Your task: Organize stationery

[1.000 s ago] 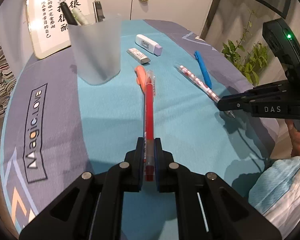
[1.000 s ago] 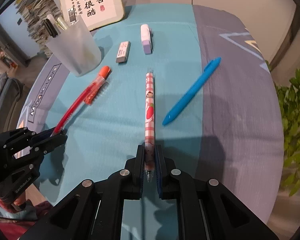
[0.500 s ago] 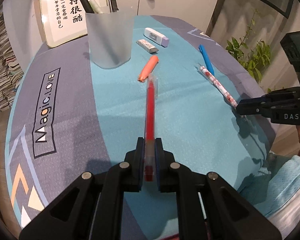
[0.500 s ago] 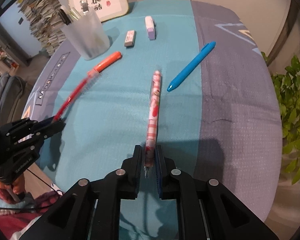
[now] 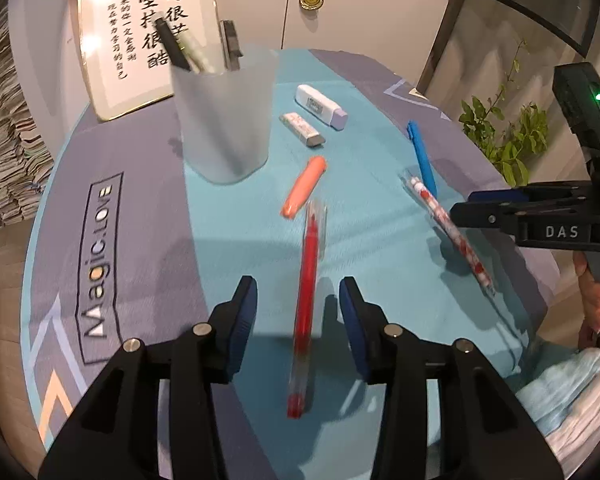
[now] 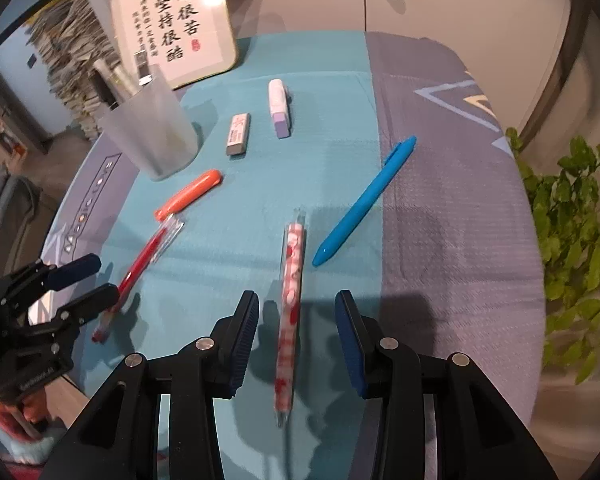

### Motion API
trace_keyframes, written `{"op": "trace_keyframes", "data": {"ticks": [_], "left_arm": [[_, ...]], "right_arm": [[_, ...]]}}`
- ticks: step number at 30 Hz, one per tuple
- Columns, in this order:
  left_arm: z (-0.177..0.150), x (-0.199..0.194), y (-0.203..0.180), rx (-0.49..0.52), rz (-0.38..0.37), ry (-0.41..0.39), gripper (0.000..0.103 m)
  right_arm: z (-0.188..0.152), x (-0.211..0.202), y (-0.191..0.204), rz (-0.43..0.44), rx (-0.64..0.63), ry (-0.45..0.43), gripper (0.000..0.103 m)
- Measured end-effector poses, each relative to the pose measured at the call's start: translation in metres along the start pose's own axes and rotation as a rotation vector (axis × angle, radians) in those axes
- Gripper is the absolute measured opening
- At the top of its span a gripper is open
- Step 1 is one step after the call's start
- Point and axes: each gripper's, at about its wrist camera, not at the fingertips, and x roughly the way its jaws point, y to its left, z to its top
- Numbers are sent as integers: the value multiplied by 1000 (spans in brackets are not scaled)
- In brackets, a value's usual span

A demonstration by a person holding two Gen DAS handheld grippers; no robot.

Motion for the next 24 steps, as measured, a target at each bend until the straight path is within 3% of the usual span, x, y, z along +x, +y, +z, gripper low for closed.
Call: {"op": "trace_keyframes", "data": {"ticks": [15,24], "left_arm": [[26,28,5,-42,-32,42,42],[28,36,-3,5,-29,60,40]], "right_arm": [[12,8,-10,-4,64,11,40],[17,18,-13,11,78,34,40]]}}
